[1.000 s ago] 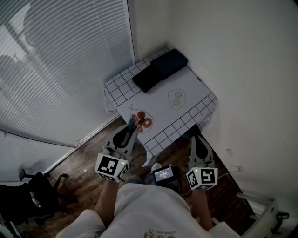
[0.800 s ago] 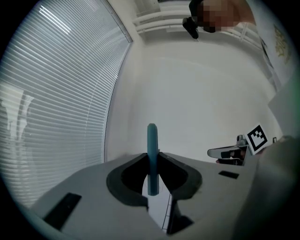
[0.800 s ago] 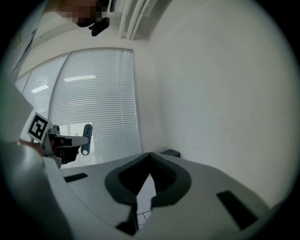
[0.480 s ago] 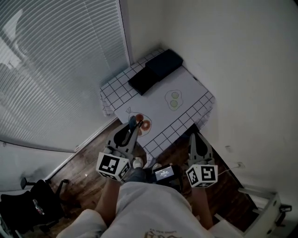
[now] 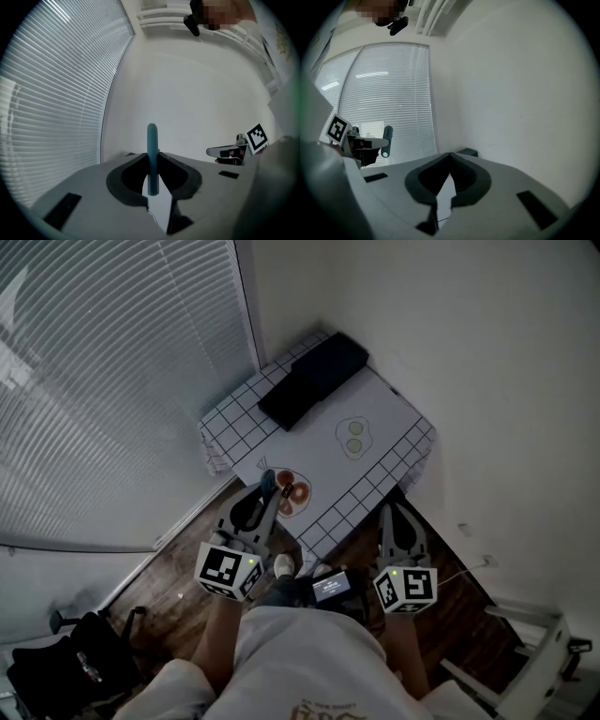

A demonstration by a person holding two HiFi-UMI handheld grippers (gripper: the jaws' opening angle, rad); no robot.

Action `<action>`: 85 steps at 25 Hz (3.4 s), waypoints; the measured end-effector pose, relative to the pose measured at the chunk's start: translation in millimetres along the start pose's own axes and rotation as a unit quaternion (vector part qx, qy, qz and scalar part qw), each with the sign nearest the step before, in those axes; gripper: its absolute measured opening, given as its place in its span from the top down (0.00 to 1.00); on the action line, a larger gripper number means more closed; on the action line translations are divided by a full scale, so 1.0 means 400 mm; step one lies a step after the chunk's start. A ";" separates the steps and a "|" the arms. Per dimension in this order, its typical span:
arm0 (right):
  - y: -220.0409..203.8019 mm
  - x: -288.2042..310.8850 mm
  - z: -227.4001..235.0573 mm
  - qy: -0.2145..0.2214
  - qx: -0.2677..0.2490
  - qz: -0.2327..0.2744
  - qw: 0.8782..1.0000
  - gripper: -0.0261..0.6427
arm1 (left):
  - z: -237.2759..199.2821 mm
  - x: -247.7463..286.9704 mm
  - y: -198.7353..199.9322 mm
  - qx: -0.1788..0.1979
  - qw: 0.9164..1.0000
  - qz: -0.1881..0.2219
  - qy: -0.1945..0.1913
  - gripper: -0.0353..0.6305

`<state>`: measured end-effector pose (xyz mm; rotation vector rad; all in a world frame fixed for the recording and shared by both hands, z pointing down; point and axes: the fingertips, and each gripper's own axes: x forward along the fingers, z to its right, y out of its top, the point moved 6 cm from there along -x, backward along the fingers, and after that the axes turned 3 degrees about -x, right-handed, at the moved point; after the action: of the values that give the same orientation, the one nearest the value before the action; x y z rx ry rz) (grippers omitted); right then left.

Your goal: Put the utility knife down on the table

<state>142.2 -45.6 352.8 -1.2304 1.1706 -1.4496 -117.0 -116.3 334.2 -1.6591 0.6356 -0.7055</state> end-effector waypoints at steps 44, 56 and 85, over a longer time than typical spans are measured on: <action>-0.332 0.137 -0.015 0.003 0.009 -0.149 0.989 0.95 | -0.037 0.205 -0.361 0.039 0.973 -0.207 -0.091 0.83; -0.410 0.141 0.012 -0.007 0.021 -0.172 0.985 0.95 | -0.028 0.248 -0.476 0.041 0.959 -0.255 -0.112 0.83; -0.528 0.146 0.015 -0.019 0.028 -0.195 0.980 0.95 | 0.027 0.279 -0.646 0.031 0.933 -0.318 -0.167 0.83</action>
<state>131.2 -67.4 570.8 -1.4993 0.8872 -1.7211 -24.4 -142.9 598.9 -1.8779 -0.1869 -0.8534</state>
